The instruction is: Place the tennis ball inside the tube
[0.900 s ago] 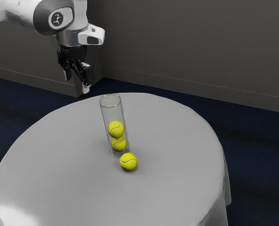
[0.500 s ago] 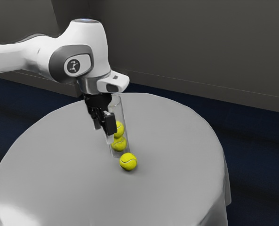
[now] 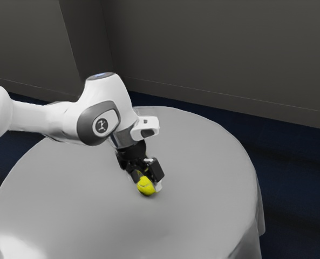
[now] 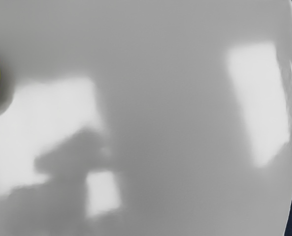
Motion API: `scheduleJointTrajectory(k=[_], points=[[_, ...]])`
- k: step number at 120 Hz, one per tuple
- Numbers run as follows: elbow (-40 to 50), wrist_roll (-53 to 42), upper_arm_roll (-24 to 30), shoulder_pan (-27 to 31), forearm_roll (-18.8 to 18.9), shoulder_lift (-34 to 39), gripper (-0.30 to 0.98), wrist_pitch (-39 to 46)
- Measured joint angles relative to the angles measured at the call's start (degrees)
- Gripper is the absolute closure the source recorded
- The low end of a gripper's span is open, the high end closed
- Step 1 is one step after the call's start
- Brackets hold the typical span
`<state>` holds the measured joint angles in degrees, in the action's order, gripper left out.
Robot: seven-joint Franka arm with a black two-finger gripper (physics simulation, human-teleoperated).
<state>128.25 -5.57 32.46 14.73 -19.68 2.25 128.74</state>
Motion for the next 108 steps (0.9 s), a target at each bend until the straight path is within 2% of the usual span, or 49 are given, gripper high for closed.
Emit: scheduleJointTrajectory(k=[9,19,33,45,87,108], points=[[-0.12,2.05,0.04,0.18,-0.19,-2.91,0.0,3.44],[-0.38,4.05,-0.02,0.23,1.27,-6.09,0.0,7.63],[-0.58,6.42,-0.78,0.07,6.13,-10.08,0.0,12.31],[-0.65,8.13,-2.29,0.07,8.37,-11.21,0.0,15.08],[-3.5,12.18,-8.26,-0.69,11.38,-19.83,0.0,20.69],[-3.93,13.45,-8.89,-1.2,12.35,-22.71,0.02,22.43]])
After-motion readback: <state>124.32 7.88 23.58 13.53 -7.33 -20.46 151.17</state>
